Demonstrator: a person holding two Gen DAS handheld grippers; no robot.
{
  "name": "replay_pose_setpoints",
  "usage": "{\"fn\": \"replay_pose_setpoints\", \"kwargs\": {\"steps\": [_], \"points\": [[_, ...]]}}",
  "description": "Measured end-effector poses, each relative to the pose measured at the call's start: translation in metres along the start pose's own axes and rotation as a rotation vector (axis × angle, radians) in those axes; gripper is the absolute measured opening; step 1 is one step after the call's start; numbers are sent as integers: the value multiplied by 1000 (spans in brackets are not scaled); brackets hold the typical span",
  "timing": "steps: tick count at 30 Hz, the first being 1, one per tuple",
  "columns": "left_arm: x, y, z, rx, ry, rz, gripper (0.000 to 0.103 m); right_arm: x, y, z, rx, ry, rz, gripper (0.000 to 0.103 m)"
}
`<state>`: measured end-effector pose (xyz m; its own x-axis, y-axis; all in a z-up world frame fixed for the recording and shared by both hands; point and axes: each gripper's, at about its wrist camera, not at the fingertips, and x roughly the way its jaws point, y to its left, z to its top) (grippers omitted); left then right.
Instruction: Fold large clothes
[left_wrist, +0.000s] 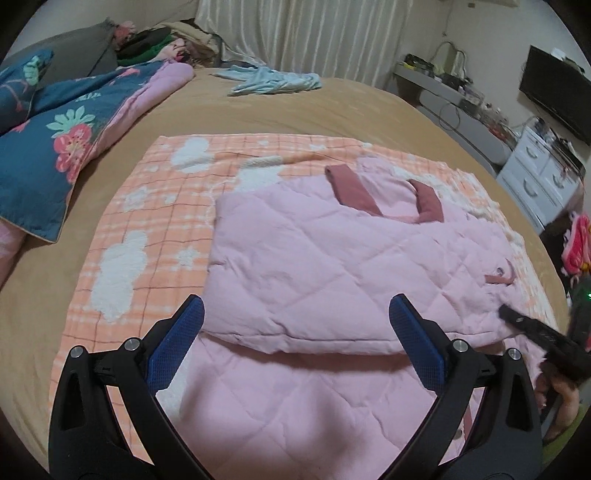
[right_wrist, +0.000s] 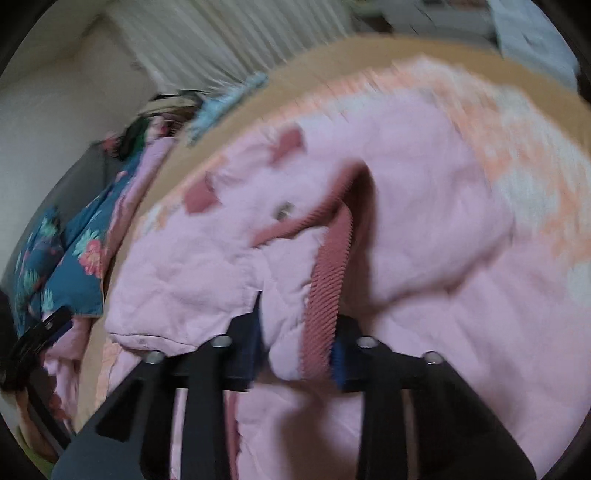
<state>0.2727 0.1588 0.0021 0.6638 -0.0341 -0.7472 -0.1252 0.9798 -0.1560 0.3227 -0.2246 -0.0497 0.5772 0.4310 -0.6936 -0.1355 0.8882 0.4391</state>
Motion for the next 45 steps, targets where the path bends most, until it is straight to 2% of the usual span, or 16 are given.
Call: {"fn": "replay_pose_setpoints", "kwargs": {"steps": [6, 9, 13, 15, 20, 23, 26, 27, 28, 30, 33, 36, 40, 45], "points": [[2, 6, 16, -51, -35, -7, 94, -51, 57, 60, -293, -207, 36, 19], [5, 3, 23, -61, -44, -13, 94, -55, 64, 81, -387, -270, -2, 19], [15, -9, 29, -37, -37, -14, 94, -29, 39, 90, -359, -214, -50, 19], [21, -14, 29, -22, -30, -6, 94, -15, 26, 81, -354, -183, -87, 19], [37, -26, 26, 4, -4, -5, 94, 11, -8, 57, -259, -96, -107, 23], [45, -33, 24, 19, 10, -10, 94, 17, -13, 45, -241, -70, -115, 30], [52, -39, 22, 27, 23, -8, 94, 17, -18, 38, -236, -50, -165, 47], [55, -41, 22, 25, 26, -6, 94, 14, -17, 36, -240, -56, -179, 56], [57, -42, 22, 24, 31, -7, 94, 9, -17, 35, -248, -74, -200, 61], [61, -45, 21, 24, 38, -14, 94, 1, -17, 32, -275, -105, -239, 63], [74, -56, 19, 44, 64, -25, 94, -5, -14, 31, -289, -114, -238, 68], [95, -62, 14, 56, 120, -40, 94, -2, 3, 31, -342, -97, -216, 75], [118, -62, 1, 91, 145, -5, 95, 7, 33, 34, -410, -75, -175, 88], [131, -52, -7, 67, 155, -30, 95, 36, 62, 38, -470, -17, -182, 91]]}}
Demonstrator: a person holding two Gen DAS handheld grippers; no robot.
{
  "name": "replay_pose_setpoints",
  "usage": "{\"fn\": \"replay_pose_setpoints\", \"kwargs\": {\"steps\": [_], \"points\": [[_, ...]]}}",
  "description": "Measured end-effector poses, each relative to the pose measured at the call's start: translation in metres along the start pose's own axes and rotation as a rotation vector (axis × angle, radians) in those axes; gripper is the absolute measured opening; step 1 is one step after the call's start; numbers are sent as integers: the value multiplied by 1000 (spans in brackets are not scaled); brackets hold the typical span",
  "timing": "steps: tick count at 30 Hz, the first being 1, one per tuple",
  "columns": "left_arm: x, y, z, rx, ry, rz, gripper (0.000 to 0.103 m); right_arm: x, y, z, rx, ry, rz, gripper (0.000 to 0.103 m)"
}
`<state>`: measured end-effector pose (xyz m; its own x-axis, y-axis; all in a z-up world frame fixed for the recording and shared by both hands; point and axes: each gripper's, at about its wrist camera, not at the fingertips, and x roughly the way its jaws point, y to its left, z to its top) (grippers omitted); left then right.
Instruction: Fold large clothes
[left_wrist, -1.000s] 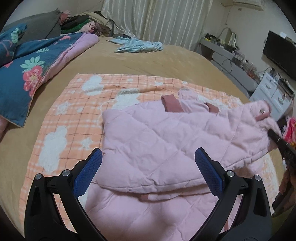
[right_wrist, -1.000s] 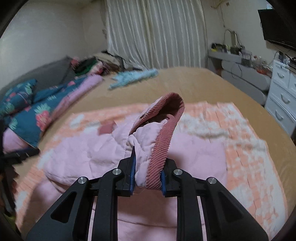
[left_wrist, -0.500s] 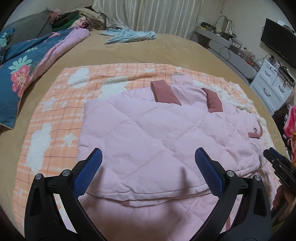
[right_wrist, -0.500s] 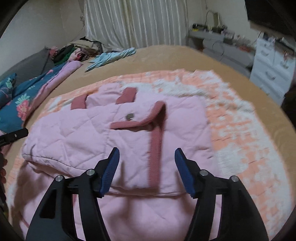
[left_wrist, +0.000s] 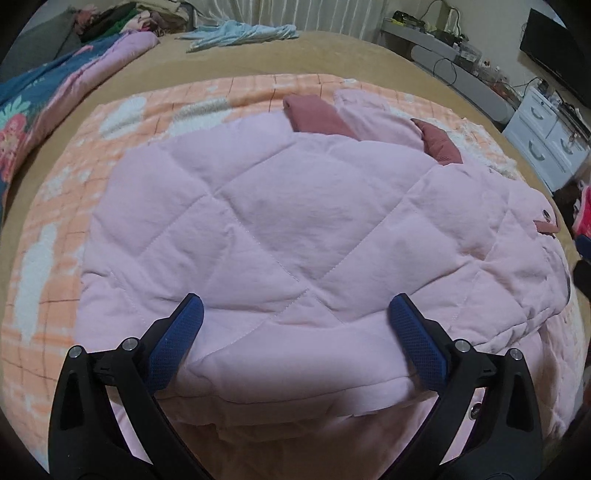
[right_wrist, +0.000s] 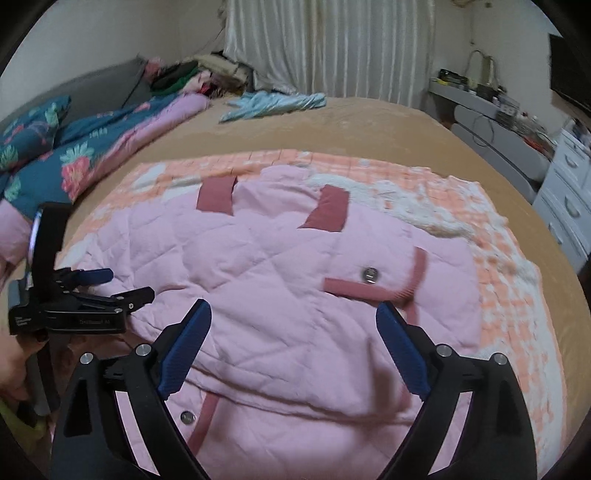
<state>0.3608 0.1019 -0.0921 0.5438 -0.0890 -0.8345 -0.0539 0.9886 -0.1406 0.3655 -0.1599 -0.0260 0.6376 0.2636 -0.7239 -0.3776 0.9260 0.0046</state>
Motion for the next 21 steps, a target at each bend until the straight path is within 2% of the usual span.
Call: {"fn": "replay_pose_setpoints", "kwargs": {"steps": [4, 6, 12, 21], "points": [[3, 1, 0, 2, -2, -1, 95, 48, 2, -8, 0, 159, -35, 91], [3, 0, 1, 4, -2, 1, 95, 72, -1, -21, 11, 201, -31, 93], [-2, -2, -2, 15, -7, 19, 95, 88, -3, -31, 27, 188, -39, 97], [-42, -4, -17, 10, -45, 22, 95, 59, 1, -45, 79, 115, -53, 96]]}}
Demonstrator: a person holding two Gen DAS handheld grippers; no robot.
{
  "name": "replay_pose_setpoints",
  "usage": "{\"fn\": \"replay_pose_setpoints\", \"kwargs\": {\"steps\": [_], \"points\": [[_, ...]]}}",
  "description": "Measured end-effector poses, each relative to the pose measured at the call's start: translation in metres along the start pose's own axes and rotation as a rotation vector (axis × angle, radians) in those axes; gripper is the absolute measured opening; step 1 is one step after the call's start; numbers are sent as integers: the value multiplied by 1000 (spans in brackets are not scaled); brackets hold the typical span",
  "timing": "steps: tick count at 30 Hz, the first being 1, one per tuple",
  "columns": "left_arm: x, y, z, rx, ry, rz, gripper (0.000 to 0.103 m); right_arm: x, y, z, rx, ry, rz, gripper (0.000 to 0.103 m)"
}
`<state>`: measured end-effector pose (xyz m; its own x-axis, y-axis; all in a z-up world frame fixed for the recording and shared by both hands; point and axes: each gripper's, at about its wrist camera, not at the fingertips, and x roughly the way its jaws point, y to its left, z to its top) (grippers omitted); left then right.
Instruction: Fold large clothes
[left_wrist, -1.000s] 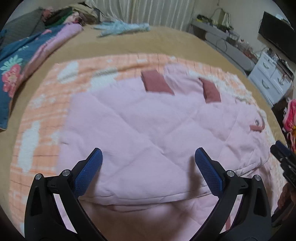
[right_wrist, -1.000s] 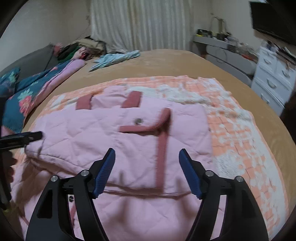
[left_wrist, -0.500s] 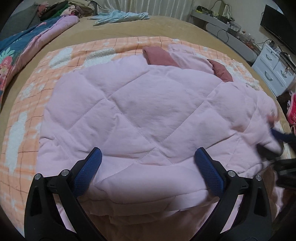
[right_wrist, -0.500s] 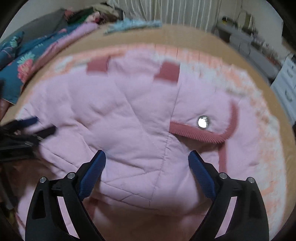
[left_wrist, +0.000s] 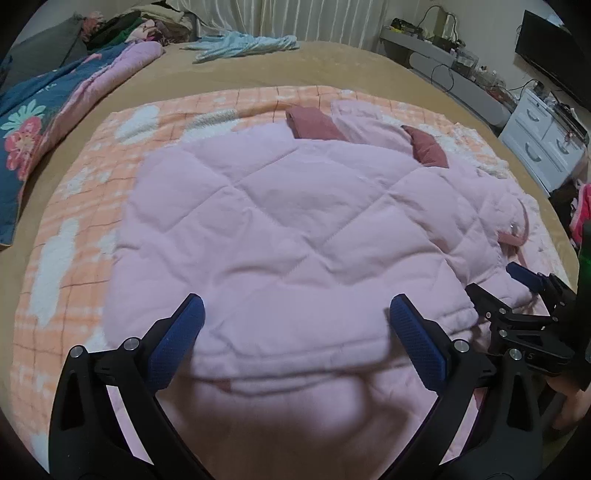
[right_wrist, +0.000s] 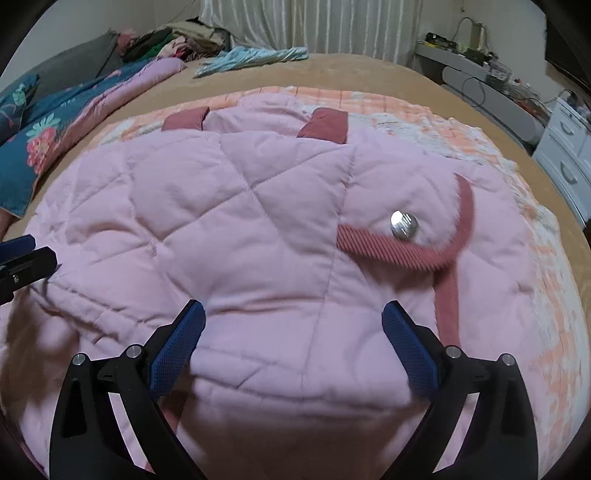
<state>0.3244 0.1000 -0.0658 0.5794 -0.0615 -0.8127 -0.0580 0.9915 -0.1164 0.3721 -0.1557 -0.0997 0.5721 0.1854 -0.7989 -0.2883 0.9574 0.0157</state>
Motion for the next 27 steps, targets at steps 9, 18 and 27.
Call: {"fn": "replay_pose_setpoints", "kwargs": {"steps": [9, 18, 27], "points": [[-39, -4, -12, -29, -43, -45, 95, -73, -13, -10, 121, -100, 83, 96], [-77, -10, -14, -35, -91, -57, 95, -118, -16, -13, 120, -144, 87, 97], [-112, -10, -18, -40, -140, -54, 95, -154, -15, -15, 102, -184, 85, 99]]}}
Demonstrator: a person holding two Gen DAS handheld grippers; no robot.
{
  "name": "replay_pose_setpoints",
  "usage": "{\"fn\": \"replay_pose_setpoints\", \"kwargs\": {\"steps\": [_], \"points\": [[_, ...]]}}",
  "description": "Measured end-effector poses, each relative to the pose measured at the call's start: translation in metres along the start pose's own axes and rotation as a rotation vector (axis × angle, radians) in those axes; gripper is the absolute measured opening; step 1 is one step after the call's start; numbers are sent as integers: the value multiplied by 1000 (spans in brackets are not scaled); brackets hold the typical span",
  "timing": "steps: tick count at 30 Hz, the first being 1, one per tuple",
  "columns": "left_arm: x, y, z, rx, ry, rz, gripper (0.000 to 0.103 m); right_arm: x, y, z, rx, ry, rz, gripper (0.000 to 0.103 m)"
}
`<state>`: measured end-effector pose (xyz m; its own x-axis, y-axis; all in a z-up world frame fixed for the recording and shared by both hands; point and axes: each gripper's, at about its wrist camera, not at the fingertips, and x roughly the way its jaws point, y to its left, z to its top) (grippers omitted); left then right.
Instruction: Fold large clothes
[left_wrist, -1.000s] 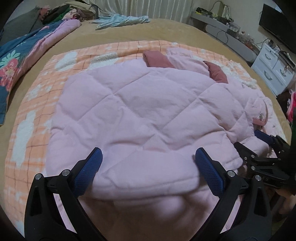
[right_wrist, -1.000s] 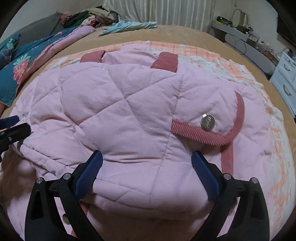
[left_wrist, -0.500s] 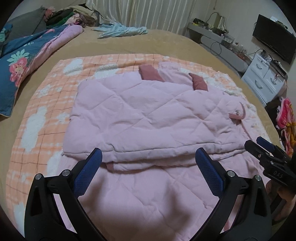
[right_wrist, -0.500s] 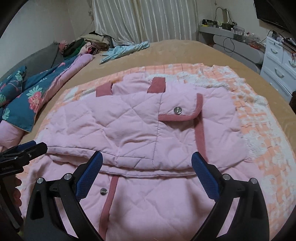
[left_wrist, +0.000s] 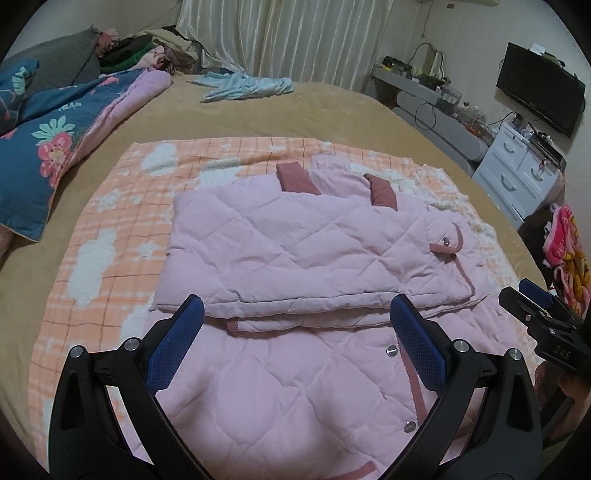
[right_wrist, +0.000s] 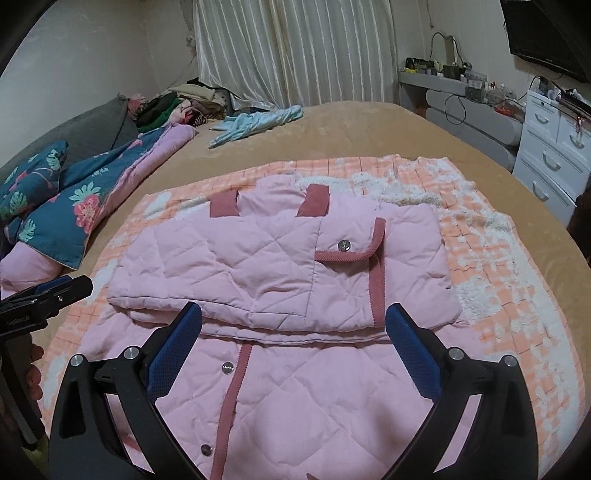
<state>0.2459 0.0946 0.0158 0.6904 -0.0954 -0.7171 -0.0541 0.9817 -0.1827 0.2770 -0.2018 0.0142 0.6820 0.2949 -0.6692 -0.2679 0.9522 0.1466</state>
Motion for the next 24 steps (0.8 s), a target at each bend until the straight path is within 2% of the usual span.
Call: {"fn": "replay_pose_setpoints", "kwargs": {"steps": [24], "points": [[-72, -13, -13, 15, -91, -15, 95, -84, 2, -2, -27, -107, -17, 99]]}}
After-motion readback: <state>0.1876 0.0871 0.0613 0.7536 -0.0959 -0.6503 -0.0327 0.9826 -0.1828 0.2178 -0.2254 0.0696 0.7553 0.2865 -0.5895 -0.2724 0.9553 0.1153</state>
